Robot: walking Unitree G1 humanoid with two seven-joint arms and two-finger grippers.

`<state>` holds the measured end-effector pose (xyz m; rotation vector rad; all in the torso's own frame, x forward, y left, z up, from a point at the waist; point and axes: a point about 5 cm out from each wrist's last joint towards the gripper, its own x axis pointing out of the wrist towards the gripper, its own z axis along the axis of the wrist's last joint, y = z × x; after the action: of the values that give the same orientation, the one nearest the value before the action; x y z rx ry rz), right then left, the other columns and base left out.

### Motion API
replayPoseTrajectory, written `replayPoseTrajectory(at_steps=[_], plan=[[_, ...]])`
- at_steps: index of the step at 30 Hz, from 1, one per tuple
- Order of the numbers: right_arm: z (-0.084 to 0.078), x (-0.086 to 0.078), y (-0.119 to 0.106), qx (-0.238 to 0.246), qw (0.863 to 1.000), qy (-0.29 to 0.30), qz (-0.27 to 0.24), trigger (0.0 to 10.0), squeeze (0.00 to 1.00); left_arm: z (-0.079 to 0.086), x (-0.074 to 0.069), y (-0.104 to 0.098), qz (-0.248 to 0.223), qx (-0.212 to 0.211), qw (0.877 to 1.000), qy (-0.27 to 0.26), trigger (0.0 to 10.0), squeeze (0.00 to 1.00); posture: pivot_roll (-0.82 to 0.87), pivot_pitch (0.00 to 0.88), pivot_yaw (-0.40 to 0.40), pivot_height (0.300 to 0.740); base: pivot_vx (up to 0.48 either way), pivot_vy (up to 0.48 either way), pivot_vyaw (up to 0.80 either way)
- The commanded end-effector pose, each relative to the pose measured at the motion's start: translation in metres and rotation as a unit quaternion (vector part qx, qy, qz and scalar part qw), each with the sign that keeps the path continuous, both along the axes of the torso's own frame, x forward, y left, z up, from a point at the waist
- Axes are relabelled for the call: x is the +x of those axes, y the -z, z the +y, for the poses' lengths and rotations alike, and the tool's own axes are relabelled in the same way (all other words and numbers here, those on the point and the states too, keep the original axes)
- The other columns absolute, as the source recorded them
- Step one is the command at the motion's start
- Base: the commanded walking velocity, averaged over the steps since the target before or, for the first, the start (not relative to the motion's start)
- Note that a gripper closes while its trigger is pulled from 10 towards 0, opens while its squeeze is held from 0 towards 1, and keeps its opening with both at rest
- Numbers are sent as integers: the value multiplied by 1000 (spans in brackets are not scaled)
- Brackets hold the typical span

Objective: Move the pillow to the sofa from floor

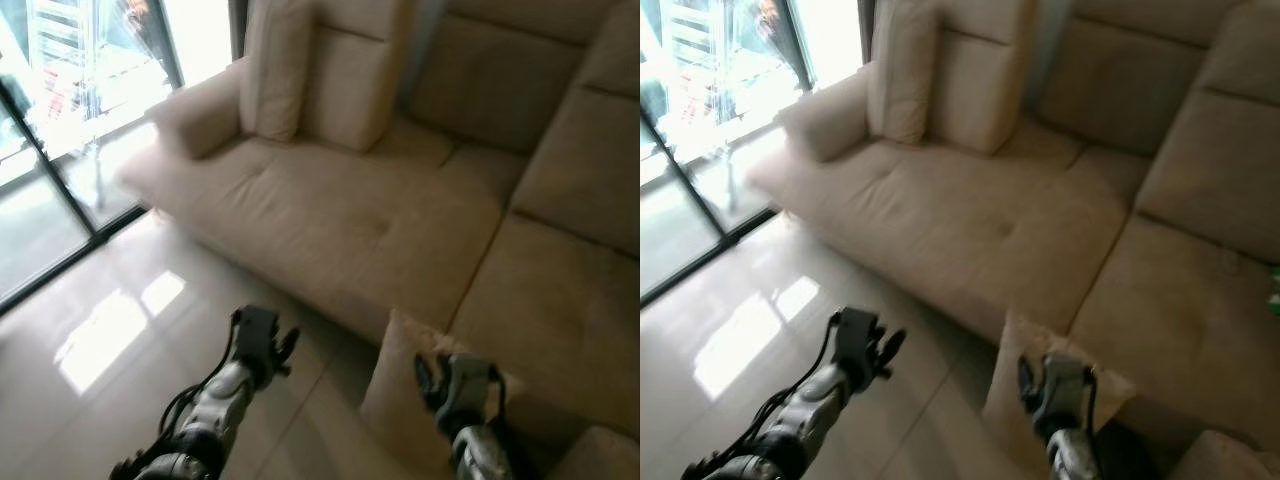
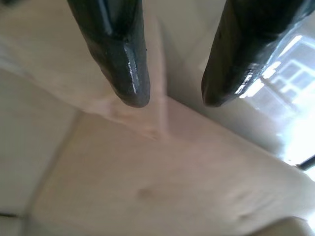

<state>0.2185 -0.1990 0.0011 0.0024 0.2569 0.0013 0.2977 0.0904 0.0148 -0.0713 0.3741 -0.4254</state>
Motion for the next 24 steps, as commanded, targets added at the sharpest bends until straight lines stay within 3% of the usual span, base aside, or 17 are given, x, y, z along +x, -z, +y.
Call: replayPoseTrajectory(at_steps=[1, 10, 18, 24], plan=[[3, 3, -3, 5, 1000, 1, -6, 10000, 0, 4, -5, 7, 11, 4, 1000, -1, 10000, 0, 18, 0, 67, 740, 0, 0, -769], [5, 4, -5, 1, 1000, -2, -13, 10000, 0, 6, -6, 8, 11, -1, 1000, -3, 10000, 0, 19, 0, 69, 740, 0, 0, -745], [5, 7, -12, -14, 999, -5, -40, 10000, 0, 4, -5, 6, 8, -19, 1000, 0, 10000, 0, 18, 0, 70, 740, 0, 0, 0], [3, 8, -20, -35, 997, 1, -68, 10000, 0, 2, -3, 2, 6, -64, 998, 3, 10000, 0, 19, 0, 64, 740, 0, 0, 0]])
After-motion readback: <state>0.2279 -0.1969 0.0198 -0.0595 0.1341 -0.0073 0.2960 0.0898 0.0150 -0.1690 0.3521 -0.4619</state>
